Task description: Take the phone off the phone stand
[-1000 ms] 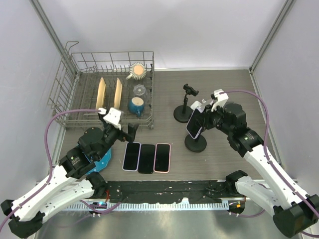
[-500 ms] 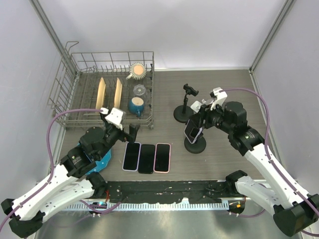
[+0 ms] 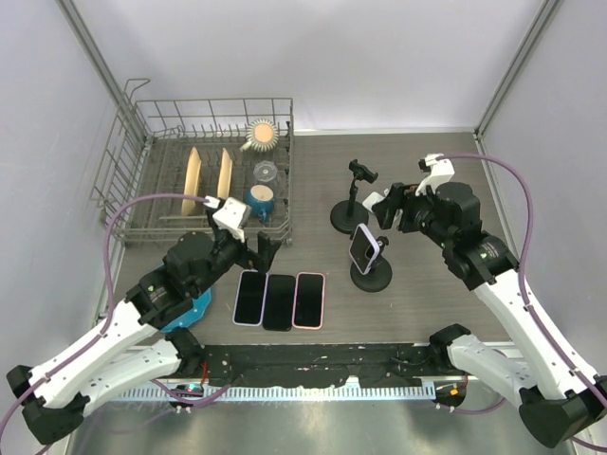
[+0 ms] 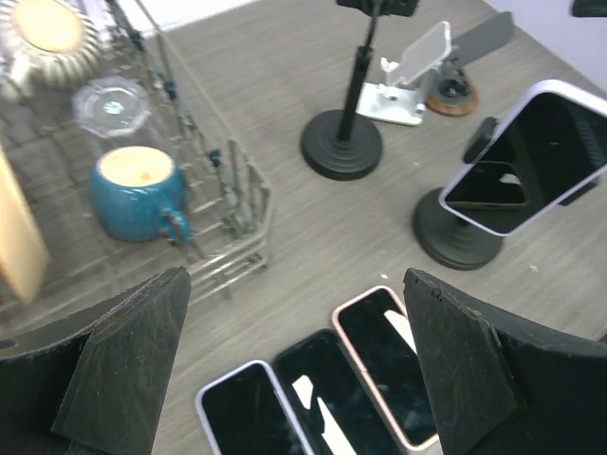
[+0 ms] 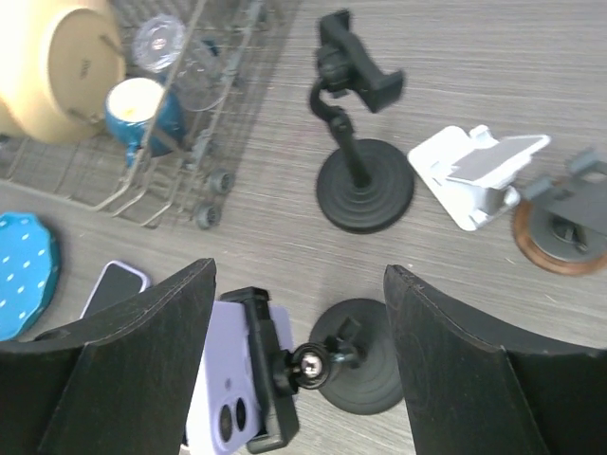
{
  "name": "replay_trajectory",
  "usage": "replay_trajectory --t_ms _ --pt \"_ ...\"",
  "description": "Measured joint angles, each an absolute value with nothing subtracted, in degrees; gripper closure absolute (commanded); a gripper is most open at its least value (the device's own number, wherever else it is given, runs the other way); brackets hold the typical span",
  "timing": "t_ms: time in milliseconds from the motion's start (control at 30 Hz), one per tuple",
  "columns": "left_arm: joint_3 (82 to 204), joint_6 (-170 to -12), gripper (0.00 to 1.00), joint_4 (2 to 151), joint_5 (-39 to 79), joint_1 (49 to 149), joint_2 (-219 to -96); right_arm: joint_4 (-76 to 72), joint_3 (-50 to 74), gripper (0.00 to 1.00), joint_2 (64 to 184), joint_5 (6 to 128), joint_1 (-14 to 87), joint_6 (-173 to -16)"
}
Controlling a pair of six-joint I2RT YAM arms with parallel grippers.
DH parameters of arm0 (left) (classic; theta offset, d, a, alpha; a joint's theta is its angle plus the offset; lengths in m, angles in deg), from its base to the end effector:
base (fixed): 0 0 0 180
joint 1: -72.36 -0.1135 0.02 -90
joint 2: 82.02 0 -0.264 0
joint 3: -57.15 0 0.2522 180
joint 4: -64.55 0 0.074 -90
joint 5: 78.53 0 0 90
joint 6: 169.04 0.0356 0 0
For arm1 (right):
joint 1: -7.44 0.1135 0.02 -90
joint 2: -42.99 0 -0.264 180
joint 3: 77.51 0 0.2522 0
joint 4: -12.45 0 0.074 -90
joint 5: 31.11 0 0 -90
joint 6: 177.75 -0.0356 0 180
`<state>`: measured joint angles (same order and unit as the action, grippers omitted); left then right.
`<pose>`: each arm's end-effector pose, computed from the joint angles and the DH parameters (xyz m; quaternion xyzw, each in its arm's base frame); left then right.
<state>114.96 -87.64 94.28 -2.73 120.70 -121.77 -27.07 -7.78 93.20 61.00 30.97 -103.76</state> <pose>0.1149 -0.1160 0.3385 0.1881 0.7501 -0.2145 0.5966 0.1753 0.0777 0.3631 -0.0642 0.8166 0.2082 0.5346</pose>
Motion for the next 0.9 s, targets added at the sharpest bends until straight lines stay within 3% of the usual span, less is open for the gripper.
replay_trajectory --t_ms 333,633,900 --pt "117.3 -100.2 0.0 91.7 4.3 124.7 -131.7 -33.7 -7.6 0.21 95.7 51.1 29.6 -105.5" --pt "123.5 -101.6 0.0 85.4 -1.7 138.2 -145.8 -35.4 -11.8 0.2 95.7 52.2 26.0 -105.5" --pt "131.1 -98.9 0.0 81.5 -14.2 145.0 -158.7 -36.1 -15.0 0.2 91.9 53.0 25.9 -105.5"
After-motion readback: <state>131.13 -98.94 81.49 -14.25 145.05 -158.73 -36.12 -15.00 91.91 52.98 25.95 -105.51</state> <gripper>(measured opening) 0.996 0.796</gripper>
